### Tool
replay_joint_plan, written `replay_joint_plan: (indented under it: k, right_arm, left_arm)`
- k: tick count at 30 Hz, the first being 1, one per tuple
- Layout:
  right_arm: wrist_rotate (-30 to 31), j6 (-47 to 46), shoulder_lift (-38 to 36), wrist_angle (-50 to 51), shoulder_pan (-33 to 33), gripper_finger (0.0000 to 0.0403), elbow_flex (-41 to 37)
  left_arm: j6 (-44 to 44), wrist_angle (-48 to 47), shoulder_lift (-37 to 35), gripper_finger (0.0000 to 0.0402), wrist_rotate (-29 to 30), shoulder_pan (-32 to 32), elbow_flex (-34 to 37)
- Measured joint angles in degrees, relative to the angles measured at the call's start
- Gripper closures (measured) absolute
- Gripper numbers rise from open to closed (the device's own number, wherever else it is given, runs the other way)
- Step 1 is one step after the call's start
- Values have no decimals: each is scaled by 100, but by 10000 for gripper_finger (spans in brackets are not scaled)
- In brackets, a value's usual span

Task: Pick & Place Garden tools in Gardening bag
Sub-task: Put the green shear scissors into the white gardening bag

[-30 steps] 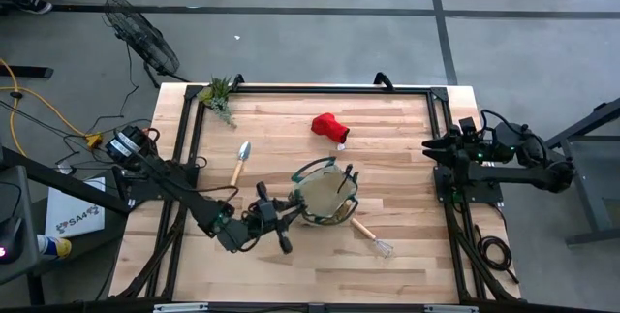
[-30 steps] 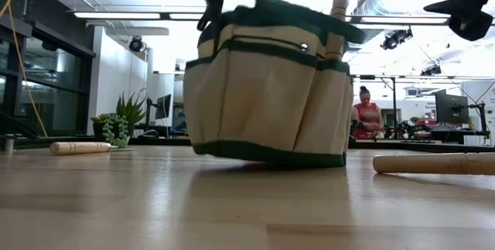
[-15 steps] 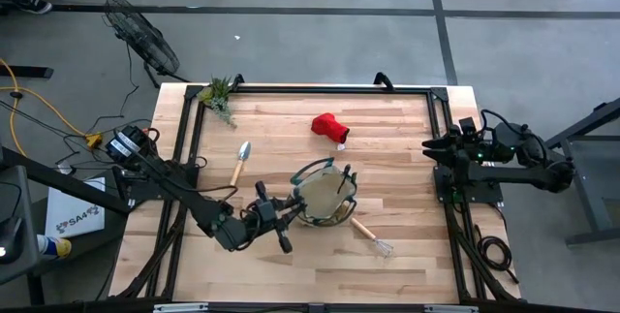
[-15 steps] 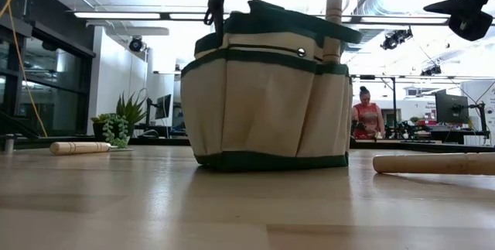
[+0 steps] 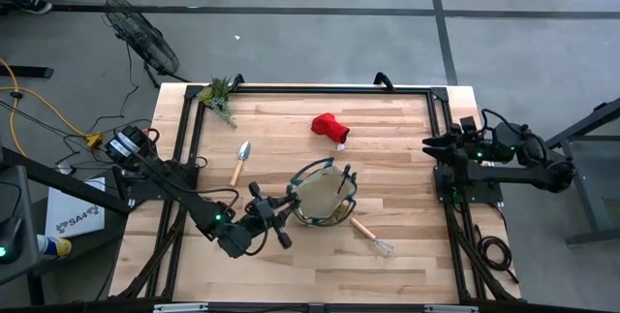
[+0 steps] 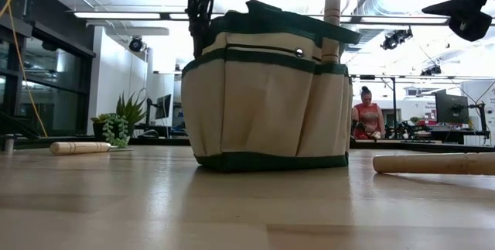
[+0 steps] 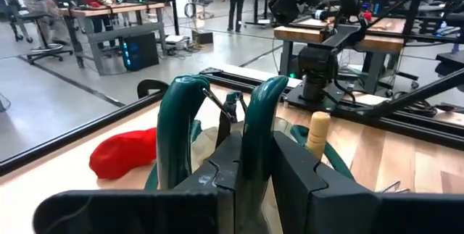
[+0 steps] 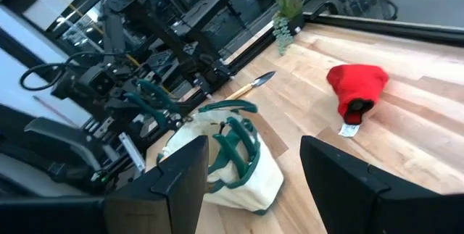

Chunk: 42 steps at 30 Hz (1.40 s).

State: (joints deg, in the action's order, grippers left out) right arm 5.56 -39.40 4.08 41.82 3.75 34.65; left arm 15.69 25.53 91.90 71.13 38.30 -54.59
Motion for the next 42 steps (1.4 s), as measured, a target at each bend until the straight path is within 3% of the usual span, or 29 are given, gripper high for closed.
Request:
replay_joint_plan:
  k: [37, 42]
  right_arm:
    - [7, 363, 0, 0, -2, 192, 0]
    - [15, 365, 0, 0, 0, 192, 0]
  left_arm:
    - [-84, -172, 0, 358, 44, -2, 0]
    - [6, -175, 2, 358, -206, -2, 0]
